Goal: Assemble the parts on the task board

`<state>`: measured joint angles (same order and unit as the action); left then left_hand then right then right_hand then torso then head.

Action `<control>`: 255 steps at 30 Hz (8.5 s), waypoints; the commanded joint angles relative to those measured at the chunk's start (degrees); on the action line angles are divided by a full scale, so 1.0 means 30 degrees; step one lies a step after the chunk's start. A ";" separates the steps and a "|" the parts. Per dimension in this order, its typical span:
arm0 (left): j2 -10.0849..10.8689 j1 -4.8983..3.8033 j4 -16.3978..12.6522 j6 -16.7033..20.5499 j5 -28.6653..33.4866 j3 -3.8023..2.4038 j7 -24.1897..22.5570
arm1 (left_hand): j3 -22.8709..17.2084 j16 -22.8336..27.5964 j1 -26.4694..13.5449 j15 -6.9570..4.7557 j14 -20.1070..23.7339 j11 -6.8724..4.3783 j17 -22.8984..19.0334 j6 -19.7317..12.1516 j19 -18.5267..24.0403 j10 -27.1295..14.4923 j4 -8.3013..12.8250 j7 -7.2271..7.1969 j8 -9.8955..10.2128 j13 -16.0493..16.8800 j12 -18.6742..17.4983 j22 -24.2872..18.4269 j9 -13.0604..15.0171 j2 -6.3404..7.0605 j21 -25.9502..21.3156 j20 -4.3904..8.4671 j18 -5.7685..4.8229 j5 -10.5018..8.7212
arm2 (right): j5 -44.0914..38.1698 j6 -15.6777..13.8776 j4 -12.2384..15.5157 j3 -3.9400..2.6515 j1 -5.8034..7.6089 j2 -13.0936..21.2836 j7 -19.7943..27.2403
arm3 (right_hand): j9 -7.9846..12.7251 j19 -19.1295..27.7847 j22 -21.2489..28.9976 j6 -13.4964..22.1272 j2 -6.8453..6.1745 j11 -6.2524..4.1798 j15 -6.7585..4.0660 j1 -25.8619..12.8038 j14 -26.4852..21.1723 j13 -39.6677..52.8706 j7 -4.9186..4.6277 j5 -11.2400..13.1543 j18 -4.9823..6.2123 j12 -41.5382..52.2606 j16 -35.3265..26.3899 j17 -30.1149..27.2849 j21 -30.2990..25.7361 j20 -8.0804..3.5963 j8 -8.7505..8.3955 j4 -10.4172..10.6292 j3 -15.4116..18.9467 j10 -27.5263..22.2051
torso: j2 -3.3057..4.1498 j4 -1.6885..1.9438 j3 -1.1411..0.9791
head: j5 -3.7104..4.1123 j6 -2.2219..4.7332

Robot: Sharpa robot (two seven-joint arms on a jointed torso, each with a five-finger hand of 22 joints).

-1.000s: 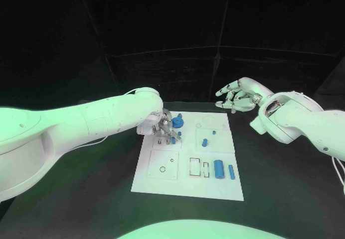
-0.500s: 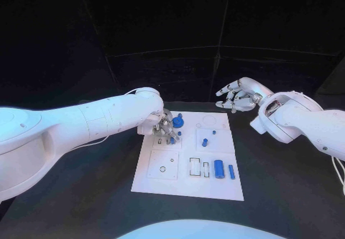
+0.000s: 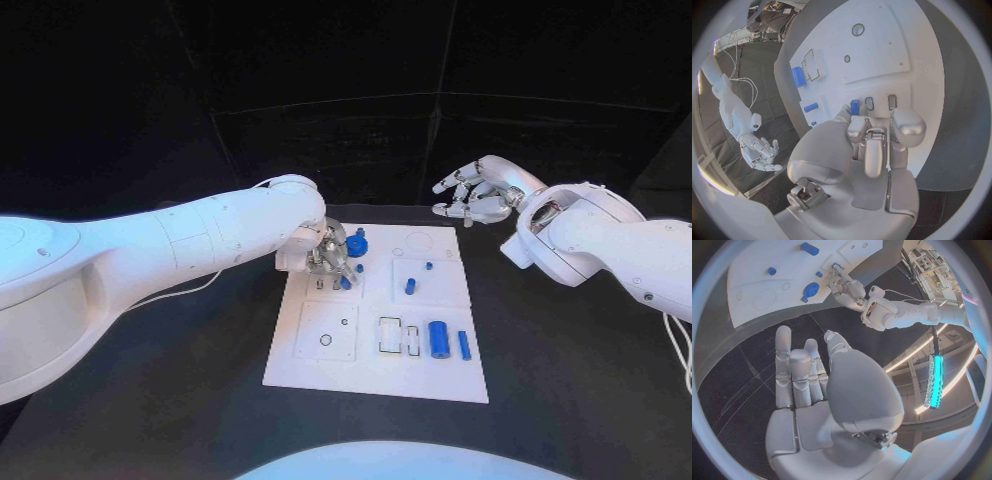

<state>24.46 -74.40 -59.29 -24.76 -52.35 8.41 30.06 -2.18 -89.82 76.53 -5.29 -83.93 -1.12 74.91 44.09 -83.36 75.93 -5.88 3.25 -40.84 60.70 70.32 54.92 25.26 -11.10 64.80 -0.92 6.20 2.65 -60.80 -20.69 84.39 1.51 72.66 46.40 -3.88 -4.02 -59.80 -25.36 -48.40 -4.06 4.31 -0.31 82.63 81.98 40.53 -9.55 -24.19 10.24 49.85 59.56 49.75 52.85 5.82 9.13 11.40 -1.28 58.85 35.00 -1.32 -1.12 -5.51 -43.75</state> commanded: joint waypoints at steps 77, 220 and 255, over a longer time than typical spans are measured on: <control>0.2558 0.0724 -0.3252 0.2921 -0.2123 0.0026 0.0051 | -1.0625 -0.0059 -0.4504 0.0098 -0.2023 -0.0064 0.5029 0.0074 -0.0157 0.0330 0.3584 -0.0035 -0.1209 0.0014 0.0099 0.0800 0.1086 0.2634 0.0215 0.0000 0.0039 0.0028 | -0.0166 0.0774 -0.0238 -0.0015 0.0041 -0.0024 -0.0158 | 0.0010 -0.0080 0.0202 0.0298 -0.0165 0.0069 0.0065 -0.0128 -0.0194 -0.0208 -0.0063 0.0616 0.0100 0.0093 -0.0418 -0.0140 -0.0392 0.0069 0.0177 0.0372 0.0046 -0.0137 | 0.0002 0.0132 -0.0046 | -0.0216 -0.0356; -0.1044 0.0409 0.6205 -0.1231 -0.3080 -0.1704 -0.1843 | 0.1984 -0.0017 -0.4181 0.0328 -0.1999 0.0248 0.4928 0.0701 -0.0203 -0.0300 -0.1973 0.0297 0.0672 -0.1677 -0.0646 0.1161 -0.1344 0.2266 -0.0307 -0.0192 0.0063 0.0015 | -0.0206 0.1187 -0.0695 -0.0013 0.0036 -0.0635 -0.0121 | -0.0001 -0.0132 0.0320 0.0398 -0.0121 0.0091 0.0091 -0.0243 -0.0210 -0.0345 -0.0081 0.0545 0.0102 0.0270 -0.0687 -0.0247 -0.0601 0.0101 0.0307 0.0621 0.0100 -0.0216 | 0.0105 0.0041 0.0004 | -0.0135 -0.0483; -0.1189 0.0480 0.6303 -0.1458 -0.2712 -0.1706 -0.2290 | 0.0727 -0.0009 -0.1989 0.0262 -0.1994 0.0139 0.4908 0.0924 -0.0178 -0.0269 -0.0289 0.0179 0.0526 -0.1710 -0.0656 0.1247 -0.1534 0.0571 -0.0348 -0.0152 0.0074 0.0023 | -0.0206 0.1323 -0.0747 -0.0013 0.0036 -0.0746 -0.0141 | -0.0002 -0.0154 0.0336 0.0418 -0.0089 0.0089 0.0088 -0.0196 -0.0193 -0.0373 -0.0082 0.0466 0.0104 0.0299 -0.0692 -0.0217 -0.0628 0.0099 0.0330 0.0632 0.0068 -0.0234 | 0.0121 0.0061 -0.0012 | -0.0049 -0.0599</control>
<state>20.91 -72.86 -40.41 -28.23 -60.97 3.32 23.85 0.03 -89.69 70.16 -4.20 -84.05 -0.32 74.91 46.59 -83.59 74.93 -7.15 3.87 -39.07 55.66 68.31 58.75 20.70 -9.32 63.73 -1.52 6.21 2.48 -61.23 -17.04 82.09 1.52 72.65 44.20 -4.56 -4.03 -60.01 -24.40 -47.44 -4.50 4.51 0.09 82.18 81.59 39.51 -9.80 -22.51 10.23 50.52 57.72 49.04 51.23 6.03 9.94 13.06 -0.84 58.65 35.34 -1.13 -1.14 -5.70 -45.52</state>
